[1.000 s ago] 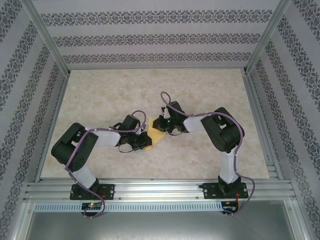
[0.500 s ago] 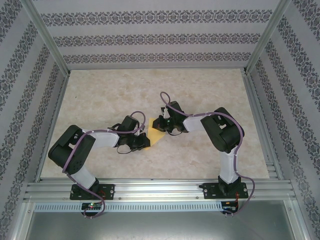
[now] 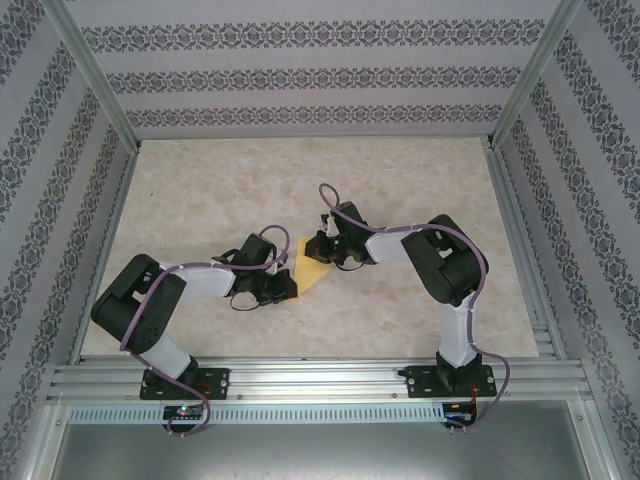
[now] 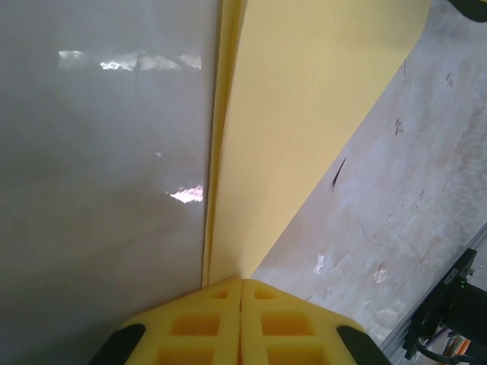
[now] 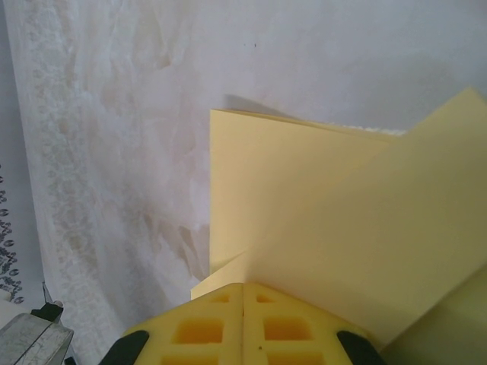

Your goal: Fold a paper plane with a square sheet of paper (pick it up from the middle)

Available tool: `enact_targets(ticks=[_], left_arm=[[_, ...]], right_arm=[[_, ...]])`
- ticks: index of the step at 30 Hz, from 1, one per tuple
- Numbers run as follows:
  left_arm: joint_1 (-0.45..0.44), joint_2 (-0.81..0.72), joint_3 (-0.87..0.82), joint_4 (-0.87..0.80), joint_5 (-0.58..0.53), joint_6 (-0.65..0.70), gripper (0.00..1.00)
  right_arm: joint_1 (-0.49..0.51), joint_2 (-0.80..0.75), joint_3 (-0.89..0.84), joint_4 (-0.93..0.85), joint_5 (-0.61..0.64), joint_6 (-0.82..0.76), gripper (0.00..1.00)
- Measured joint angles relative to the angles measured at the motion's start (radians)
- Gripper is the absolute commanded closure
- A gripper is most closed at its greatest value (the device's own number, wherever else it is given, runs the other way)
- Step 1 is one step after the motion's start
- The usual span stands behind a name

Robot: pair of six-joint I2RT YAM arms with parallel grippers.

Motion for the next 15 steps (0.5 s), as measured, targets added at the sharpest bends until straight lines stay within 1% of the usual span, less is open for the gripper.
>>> enact_targets(ticks=[5, 10, 12, 15], left_arm=[[0.000, -0.033, -0.026, -0.018, -0.003, 0.006, 0.93], [0.000, -0.089, -0.038, -0.113, -0.024, 0.006, 0.93], [0.000, -0.120, -0.038, -0.165, -0.046, 0.006, 0.92], [0.000, -0.205, -0.035, -0.224, -0.113, -0.008, 0.87]], right_arm=[[0.000, 0.000, 0.000, -0.002, 0.000, -0.001, 0.94], [0.000, 0.000, 0.000, -0.003, 0.000, -0.003, 0.94], [0.000, 0.000, 0.000, -0.003, 0.000, -0.002, 0.94], [0.000, 0.000, 0.001, -0.003, 0.000, -0.002, 0.94]])
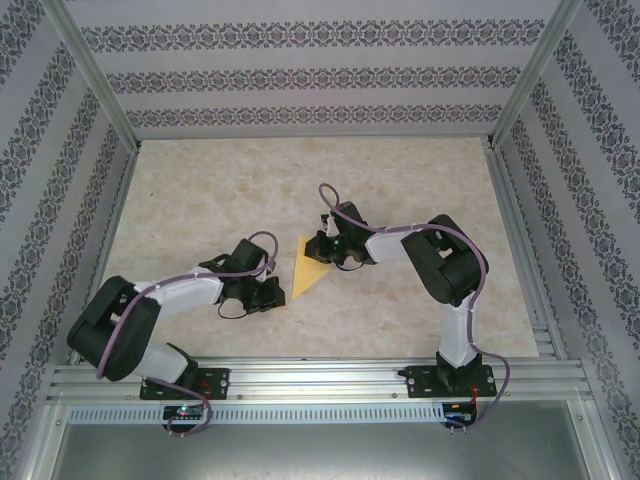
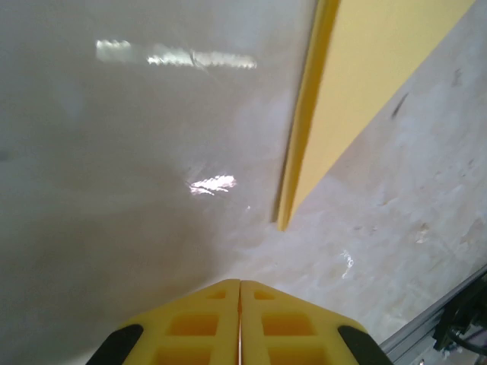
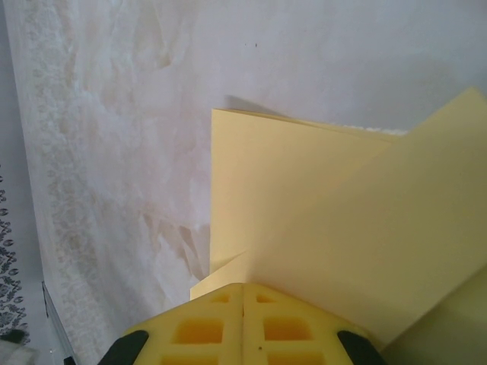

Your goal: Fold a paper plane with a square sheet of paper (pick it up from the middle)

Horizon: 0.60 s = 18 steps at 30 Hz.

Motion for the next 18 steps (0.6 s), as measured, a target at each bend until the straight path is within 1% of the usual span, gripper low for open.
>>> enact_targets(ticks=[3, 6, 10, 14, 18], left_arm=[[0.000, -0.077, 0.028, -0.009, -0.050, -0.014, 0.84], [0.000, -0.064, 0.097, 0.007, -0.064, -0.017, 0.84], [0.000, 0.046, 0.153, 0.091, -0.029, -0.024, 0.86], [0.000, 0.177, 0.161, 0.175, 0.021, -0.040, 0.86], [0.000, 0.256, 0.164, 0.214, 0.041, -0.050, 0.87]], right_arm=[[0.000, 0.000, 0.001, 0.000, 0.000, 0.000, 0.94], [0.000, 0.000, 0.001, 0.000, 0.000, 0.000, 0.93], [0.000, 0.000, 0.001, 0.000, 0.000, 0.000, 0.93], [0.000, 0.000, 0.001, 0.000, 0.000, 0.000, 0.93], [0.000, 0.000, 0.001, 0.000, -0.001, 0.000, 0.93]])
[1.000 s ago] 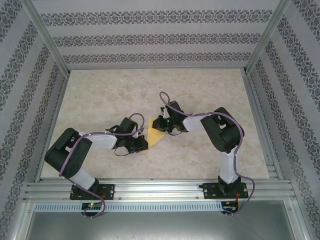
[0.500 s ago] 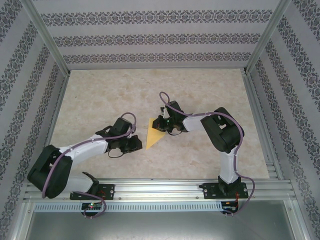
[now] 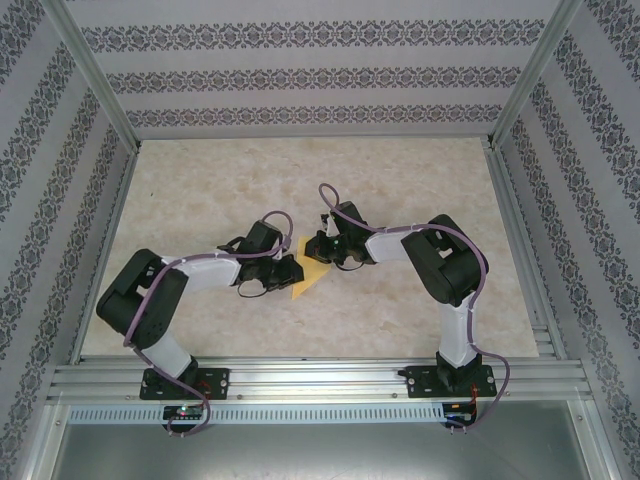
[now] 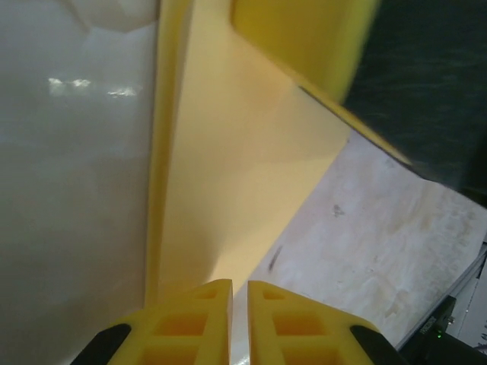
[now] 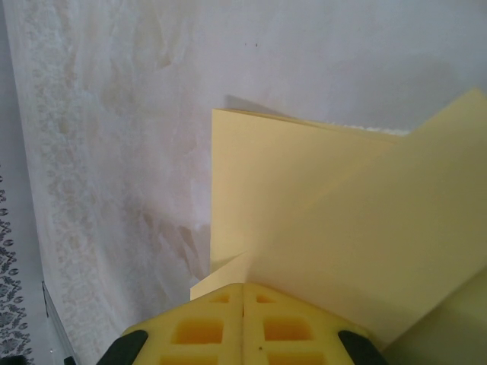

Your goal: Fold a paper plane with a square sheet of paper (pick it up from the middle)

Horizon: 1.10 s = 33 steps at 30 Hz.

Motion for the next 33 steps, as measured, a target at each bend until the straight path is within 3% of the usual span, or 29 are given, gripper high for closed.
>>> enact_targets(ticks=[9, 21, 33], left_arm=[[0.001, 0.044, 0.001, -0.006, -0.006, 0.038, 0.99], [0.000, 0.044, -0.007, 0.000, -0.010, 0.083, 1.00], [0.000, 0.043, -0.007, 0.002, -0.010, 0.084, 1.00]], right_arm=[[0.005, 0.000, 0.020, -0.035, 0.001, -0.001, 0.91], [0.050, -0.068, 0.051, -0.192, 0.050, -0.039, 0.88], [0.089, -0.025, 0.029, -0.108, 0.068, 0.005, 0.91]])
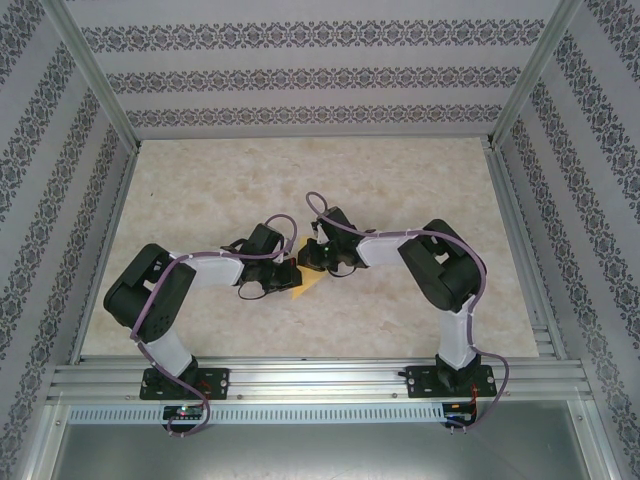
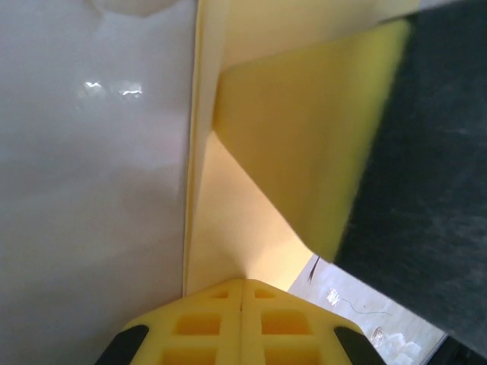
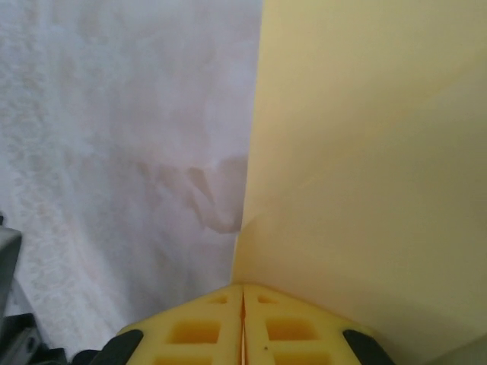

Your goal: Fold a paper plane with a square sheet of paper (pick it up from the middle)

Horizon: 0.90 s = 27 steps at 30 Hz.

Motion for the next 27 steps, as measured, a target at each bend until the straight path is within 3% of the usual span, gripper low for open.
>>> enact_targets(ticks=[27], left_arm=[[0.000, -0.011, -0.051, 0.081, 0.000, 0.000, 1.00]], right_arm=[[-0.072, 0.031, 0.022, 0.008, -0.091, 0.002, 0.89]])
